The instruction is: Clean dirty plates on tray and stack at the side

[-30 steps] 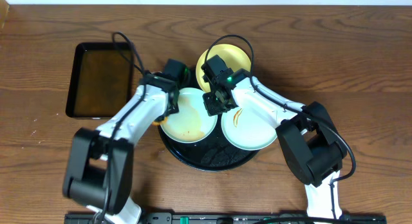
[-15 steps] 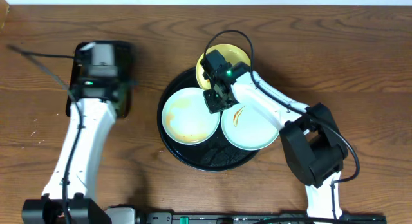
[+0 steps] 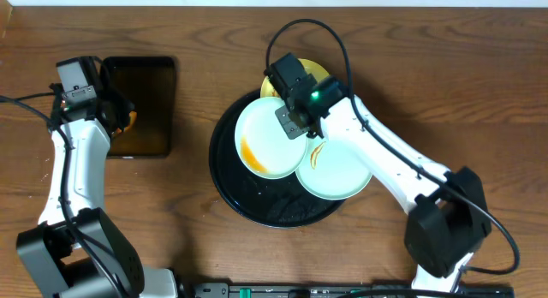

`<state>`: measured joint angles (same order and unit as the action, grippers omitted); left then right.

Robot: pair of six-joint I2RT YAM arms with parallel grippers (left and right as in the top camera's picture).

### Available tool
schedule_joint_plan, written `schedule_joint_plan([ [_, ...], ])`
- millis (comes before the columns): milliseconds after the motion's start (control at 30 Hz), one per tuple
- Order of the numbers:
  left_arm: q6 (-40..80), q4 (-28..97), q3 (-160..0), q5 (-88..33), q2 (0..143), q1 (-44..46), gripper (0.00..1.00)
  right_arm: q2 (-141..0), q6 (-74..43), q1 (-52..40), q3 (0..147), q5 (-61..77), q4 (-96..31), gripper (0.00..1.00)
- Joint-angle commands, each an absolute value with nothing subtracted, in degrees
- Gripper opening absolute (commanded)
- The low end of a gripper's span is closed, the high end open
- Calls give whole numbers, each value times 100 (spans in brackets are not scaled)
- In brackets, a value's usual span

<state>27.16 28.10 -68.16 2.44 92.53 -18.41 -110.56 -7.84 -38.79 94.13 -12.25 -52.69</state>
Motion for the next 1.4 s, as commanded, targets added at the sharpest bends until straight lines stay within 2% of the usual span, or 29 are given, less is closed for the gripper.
schedule_joint_plan([
  [0,2399,2705,-6879,19,9341,-1896,8,-10733,-357,-4145,9585,-2073,-5247,1],
  [467,2311,2687,-6875,-75,9443,-1896,8,-10715,392,-5100,9592,-4814,-5009,1],
  [600,2311,2687,-6875,-75,9443,-1896,8,-10715,906,-5306,9596,-4939,-4856,1],
  [867,2311,2689,-6873,-91,9443,-1894,8,-10715,2381,-5811,9596,-6195,-3929,1],
  [1067,2314,2689,-6873,-91,9443,-1894,8,-10715,3041,-6104,9596,-6431,-3675,1],
  [1267,2311,2689,-6873,-91,9443,-1894,7,-10715,3006,-6237,9596,-6427,-3677,1],
  [1367,2311,2689,-6873,-91,9443,-1894,8,-10715,2587,-6237,9596,-6401,-3708,1],
])
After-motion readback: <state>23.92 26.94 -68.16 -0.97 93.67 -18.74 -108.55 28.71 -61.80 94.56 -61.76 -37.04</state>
